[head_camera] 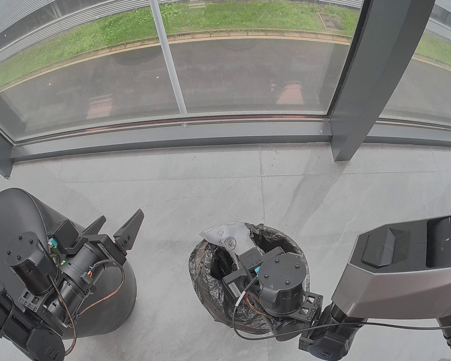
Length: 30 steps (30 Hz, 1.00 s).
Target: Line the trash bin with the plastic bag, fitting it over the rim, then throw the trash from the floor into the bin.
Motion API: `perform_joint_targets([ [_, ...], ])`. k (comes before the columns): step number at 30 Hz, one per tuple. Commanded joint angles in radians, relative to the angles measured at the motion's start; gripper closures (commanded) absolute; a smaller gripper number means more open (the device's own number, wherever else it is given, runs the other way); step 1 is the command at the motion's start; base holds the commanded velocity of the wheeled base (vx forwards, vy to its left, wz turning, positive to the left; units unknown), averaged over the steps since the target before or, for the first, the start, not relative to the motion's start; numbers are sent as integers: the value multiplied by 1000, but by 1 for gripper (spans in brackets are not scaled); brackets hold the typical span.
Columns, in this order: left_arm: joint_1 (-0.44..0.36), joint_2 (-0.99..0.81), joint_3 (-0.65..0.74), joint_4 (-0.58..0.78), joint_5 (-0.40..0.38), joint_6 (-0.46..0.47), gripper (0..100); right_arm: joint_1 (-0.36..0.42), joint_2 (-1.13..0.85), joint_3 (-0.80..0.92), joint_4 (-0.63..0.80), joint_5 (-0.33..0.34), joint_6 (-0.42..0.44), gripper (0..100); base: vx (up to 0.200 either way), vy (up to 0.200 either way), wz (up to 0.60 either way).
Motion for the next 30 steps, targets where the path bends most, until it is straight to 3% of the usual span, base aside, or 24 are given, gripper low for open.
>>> perform_joint_targets([
  [1,0,4,2,-1,-1,0,0,-7,15,3,-3,1,-1,100,0,0,0],
  [9,-2,4,3,-1,-1,0,0,-7,15,4,-14,0,-4,100,0,0,0],
  [10,-2,4,3,-1,-1,0,0,-7,15,4,-14,0,-4,0,0,0,0],
  [30,-3,5,3,-1,1,1,0,-16,13,-8,-14,1,17,0,0,0,0],
])
